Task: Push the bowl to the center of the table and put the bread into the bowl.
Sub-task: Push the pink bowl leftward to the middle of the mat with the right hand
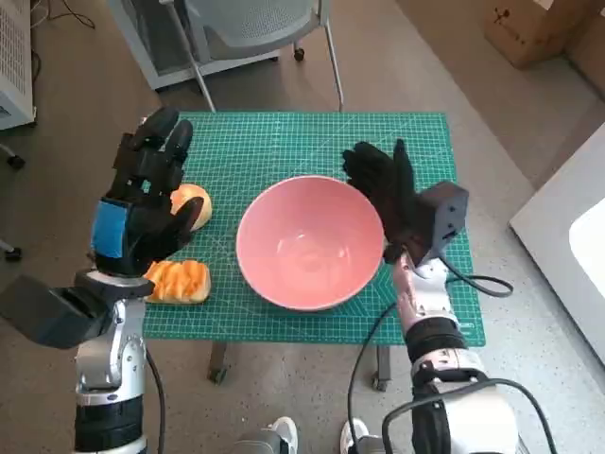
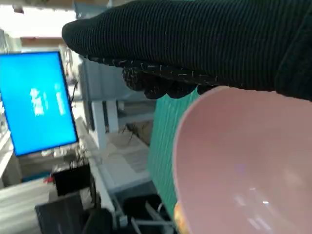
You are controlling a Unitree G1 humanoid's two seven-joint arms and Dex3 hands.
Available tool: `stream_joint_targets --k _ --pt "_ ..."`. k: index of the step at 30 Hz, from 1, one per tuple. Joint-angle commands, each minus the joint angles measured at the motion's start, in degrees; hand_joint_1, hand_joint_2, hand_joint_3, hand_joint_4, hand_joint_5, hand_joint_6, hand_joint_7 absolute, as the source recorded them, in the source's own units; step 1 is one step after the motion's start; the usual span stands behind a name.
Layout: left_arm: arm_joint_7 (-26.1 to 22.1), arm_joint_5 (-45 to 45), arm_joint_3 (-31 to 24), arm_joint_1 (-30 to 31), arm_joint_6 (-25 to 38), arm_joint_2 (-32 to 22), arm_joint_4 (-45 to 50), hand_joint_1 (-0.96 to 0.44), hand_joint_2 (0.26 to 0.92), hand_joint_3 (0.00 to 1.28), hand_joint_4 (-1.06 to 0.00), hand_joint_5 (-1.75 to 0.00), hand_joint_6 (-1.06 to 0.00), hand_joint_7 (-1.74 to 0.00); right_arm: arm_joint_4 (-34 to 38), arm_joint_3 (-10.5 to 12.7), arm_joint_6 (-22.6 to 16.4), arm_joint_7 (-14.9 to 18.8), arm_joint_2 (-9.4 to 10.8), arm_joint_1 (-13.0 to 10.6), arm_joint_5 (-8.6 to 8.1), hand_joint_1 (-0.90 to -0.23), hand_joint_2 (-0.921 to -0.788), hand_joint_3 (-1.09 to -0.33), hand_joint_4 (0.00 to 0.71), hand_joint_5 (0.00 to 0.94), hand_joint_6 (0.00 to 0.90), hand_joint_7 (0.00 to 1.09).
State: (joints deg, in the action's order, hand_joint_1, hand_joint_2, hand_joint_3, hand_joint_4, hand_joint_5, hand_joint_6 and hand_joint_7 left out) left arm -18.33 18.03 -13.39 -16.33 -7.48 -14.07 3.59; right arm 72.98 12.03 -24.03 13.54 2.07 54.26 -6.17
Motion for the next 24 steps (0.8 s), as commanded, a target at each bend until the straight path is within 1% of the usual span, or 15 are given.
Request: stream_joint_targets --k 1,5,9,15,19,23,24 --pt "-0.1 0.1 -0.5 1.3 -0.1 -0.7 1.2 -0.57 0.92 0.29 -0.04 -0.2 0.0 -0.54 1.4 -0.6 1.6 -0.7 1.4 0.4 1.09 -0.525 -0.921 -0.663 0.208 0.005 0.305 0.01" --pt "0.1 -0.2 -0.6 1.6 -0.6 -0.6 1.2 -0.57 0.921 0.29 -0.04 -0.19 0.0 -0.54 1.7 -0.9 1.8 -0.4 1.8 0.8 1.38 -0.525 -0.921 -0.661 0.209 0.005 0.305 0.01" --pt "0.5 -1.1 -0.6 1.8 -1.5 -0.5 0.8 -0.56 0.921 0.29 -0.04 -0.19 0.0 -0.55 1.8 -1.0 1.7 0.4 1.7 1.0 1.6 -0.53 -0.921 -0.659 0.205 0.002 0.305 0.01" --pt "0.7 -1.0 -0.7 2.3 -1.8 -0.6 1.1 -0.56 0.921 0.29 -0.04 -0.19 0.0 -0.55 1.4 -0.5 1.5 1.9 0.2 1.3 1.08 -0.54 -0.921 -0.659 0.201 0.0 0.301 0.01" --pt "0.8 -0.6 -0.9 2.5 -1.7 -0.6 1.3 -0.55 0.921 0.29 -0.04 -0.18 0.0 -0.56 0.8 0.3 1.4 2.7 -0.9 2.0 0.22 -0.542 -0.921 -0.664 0.197 0.0 0.297 0.01" --pt "0.6 0.0 -1.1 2.5 -1.7 -0.5 0.9 -0.55 0.921 0.29 -0.05 -0.18 0.0 -0.57 -0.6 1.0 0.1 3.3 -1.7 2.6 -0.59 -0.53 -0.921 -0.67 0.191 0.0 0.295 0.01" --pt "0.7 -0.1 -1.2 2.4 -1.7 -0.5 1.0 -0.55 0.921 0.29 -0.05 -0.18 0.0 -0.57 -1.3 1.1 -0.8 3.3 -2.0 2.6 -0.68 -0.528 -0.921 -0.67 0.19 0.0 0.295 0.01"
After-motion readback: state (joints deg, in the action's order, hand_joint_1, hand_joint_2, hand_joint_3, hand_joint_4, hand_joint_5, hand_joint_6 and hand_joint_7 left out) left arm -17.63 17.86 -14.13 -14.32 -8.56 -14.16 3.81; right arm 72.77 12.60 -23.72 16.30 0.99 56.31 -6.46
